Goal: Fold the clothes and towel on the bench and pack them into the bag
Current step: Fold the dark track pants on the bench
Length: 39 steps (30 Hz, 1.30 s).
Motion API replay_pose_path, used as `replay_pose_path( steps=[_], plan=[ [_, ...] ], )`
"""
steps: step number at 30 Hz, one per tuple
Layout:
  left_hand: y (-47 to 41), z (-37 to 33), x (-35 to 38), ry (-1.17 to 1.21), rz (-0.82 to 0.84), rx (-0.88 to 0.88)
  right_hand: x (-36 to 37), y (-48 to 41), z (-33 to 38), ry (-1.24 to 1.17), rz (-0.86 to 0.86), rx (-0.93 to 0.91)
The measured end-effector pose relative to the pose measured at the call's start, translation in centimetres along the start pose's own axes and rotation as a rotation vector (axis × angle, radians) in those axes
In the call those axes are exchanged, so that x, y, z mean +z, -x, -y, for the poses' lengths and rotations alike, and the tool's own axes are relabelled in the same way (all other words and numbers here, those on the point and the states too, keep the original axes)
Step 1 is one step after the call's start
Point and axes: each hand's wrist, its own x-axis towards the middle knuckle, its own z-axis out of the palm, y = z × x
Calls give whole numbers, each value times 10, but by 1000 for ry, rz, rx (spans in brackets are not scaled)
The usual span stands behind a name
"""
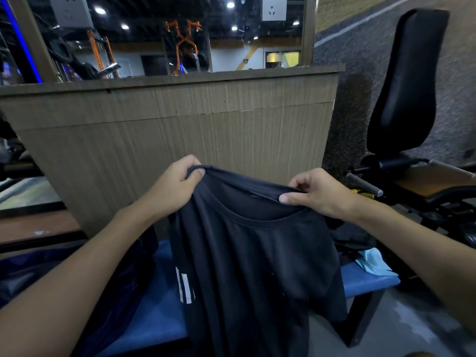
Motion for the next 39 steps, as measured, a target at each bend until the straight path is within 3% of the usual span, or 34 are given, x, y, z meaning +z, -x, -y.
replay_pose_path(
  steps=[8,15,20,26,34,39],
  plan=[
    [0,-3,0,-4,-127,1,-17,-5,-12,312,-31,4],
    [1,0,-1,-35,-260,-76,-12,-2,4,-245,-192,37],
    [2,-2,-4,-29,-193,-72,-18,-1,7,-245,-119,59],
    [8,2,-10,40,-44,-111,-37,7,8,-168,213,88],
    [16,4,-20,91,161,-43,-45,4,4,-95,11,17],
    [16,4,-21,184,96,-15,-44,7,4,-54,-82,0]
  ],
)
